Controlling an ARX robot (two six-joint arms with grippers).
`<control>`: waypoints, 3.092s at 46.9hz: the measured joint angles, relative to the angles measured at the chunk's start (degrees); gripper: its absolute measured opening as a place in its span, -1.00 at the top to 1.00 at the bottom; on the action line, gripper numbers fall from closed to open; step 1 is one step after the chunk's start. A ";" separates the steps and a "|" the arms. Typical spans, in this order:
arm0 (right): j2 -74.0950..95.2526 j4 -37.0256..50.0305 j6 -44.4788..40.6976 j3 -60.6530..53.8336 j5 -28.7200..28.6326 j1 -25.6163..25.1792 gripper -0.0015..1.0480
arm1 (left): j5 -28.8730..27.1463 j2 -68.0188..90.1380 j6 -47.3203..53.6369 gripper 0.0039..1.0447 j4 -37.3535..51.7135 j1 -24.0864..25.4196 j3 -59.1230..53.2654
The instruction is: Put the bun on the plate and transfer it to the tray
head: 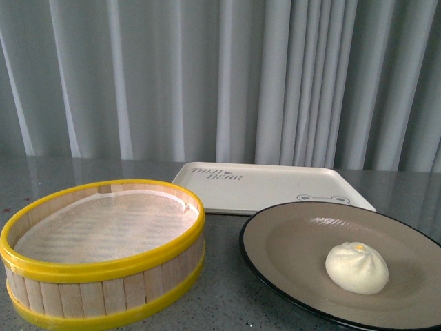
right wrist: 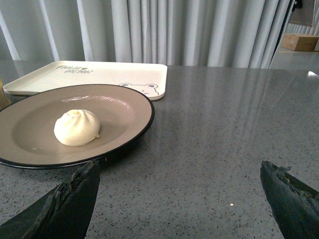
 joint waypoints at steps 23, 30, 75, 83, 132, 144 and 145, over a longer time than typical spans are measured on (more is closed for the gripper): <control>0.00 0.00 0.00 0.00 -0.02 0.00 -0.83 | 0.00 0.00 0.13 -0.87 0.00 0.00 0.00; 0.00 0.00 0.00 0.00 -0.02 0.00 -0.83 | 0.00 0.00 0.13 -0.88 0.00 0.00 0.00; 38.82 -22.32 -77.70 30.36 -10.82 9.99 -0.83 | -0.02 0.00 0.13 -0.88 0.00 0.00 0.00; 49.48 -16.72 -92.41 31.63 -16.74 7.52 -0.83 | -0.02 0.02 0.13 -0.88 0.00 0.00 0.00; 71.93 5.86 -92.70 31.17 -17.62 13.57 -0.63 | -0.02 0.00 0.13 -0.88 0.00 0.00 0.00; 72.78 8.46 -93.39 31.30 -17.22 14.27 0.35 | -0.02 0.00 0.13 -0.88 0.00 0.00 0.00; 72.78 8.79 -93.66 31.21 -17.33 14.23 0.38 | -0.02 0.00 0.15 -0.88 0.00 0.00 0.00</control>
